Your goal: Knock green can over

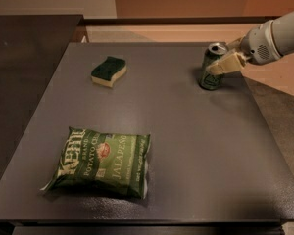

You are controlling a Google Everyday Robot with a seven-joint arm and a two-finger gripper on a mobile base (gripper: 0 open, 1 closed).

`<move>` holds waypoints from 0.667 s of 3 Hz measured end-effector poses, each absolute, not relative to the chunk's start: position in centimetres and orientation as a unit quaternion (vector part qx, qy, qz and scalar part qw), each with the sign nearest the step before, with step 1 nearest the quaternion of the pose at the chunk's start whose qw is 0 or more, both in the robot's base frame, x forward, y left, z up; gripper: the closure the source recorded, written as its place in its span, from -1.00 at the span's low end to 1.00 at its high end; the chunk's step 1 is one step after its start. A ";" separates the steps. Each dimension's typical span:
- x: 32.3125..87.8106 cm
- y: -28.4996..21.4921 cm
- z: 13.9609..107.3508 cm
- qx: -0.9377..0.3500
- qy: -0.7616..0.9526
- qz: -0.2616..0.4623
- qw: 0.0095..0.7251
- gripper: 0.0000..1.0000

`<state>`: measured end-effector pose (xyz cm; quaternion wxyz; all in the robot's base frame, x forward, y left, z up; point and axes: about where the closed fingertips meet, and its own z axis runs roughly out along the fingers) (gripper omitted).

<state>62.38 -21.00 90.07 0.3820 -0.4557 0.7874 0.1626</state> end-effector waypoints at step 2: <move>61.8 -19.7 92.7 -0.489 0.793 0.145 0.334 1.00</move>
Offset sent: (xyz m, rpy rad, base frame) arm -0.0228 0.0281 0.0441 -0.2956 0.2046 0.1461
